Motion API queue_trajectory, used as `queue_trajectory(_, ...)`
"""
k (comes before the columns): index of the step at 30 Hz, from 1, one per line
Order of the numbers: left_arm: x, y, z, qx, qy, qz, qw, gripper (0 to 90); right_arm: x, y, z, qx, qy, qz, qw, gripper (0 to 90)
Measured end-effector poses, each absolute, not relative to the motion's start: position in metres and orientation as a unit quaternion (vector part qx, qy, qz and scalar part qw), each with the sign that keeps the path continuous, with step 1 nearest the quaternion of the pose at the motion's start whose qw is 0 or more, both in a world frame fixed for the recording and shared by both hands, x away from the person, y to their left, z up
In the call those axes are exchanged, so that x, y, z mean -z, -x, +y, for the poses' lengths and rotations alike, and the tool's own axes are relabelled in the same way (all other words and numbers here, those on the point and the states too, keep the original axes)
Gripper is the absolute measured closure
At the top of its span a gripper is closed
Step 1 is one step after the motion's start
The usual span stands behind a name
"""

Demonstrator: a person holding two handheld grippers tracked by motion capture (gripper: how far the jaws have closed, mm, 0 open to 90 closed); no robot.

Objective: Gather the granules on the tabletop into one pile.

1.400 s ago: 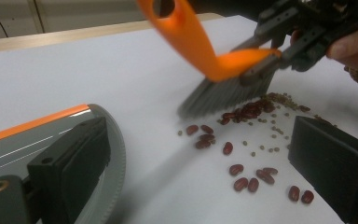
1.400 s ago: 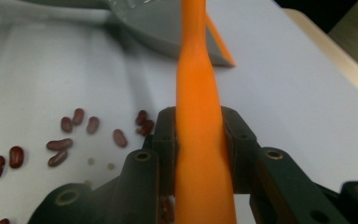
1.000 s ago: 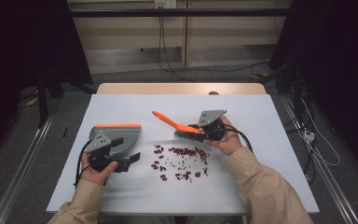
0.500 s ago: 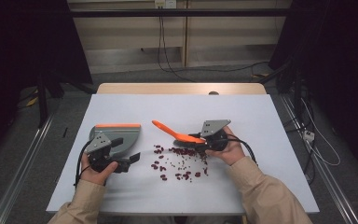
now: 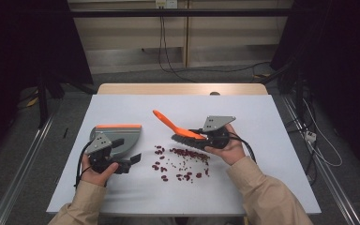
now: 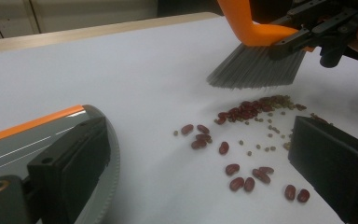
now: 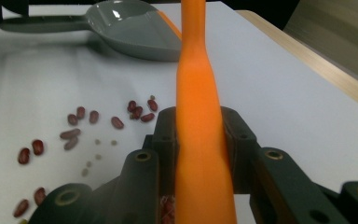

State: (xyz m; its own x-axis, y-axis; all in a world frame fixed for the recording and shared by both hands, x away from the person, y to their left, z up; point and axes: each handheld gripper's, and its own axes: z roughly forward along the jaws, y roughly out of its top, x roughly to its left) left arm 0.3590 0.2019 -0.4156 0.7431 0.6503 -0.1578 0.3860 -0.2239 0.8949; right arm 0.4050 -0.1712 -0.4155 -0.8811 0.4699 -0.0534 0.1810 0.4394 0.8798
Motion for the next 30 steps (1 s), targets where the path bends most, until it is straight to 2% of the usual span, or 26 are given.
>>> queue_trajectory(13, 0.414, -0.356, 0.204, -0.130, -0.770, 0.338, 0.526, 5.4, 0.410, -0.375, -0.135, -0.534, -0.228, 0.811, 0.072, 71.4)
queue_trajectory(30, 0.414, -0.354, 0.206, -0.133, -0.773, 0.335, 0.523, 5.4, 0.421, -0.356, -0.105, -0.545, -0.257, 0.798, 0.013, 71.5)
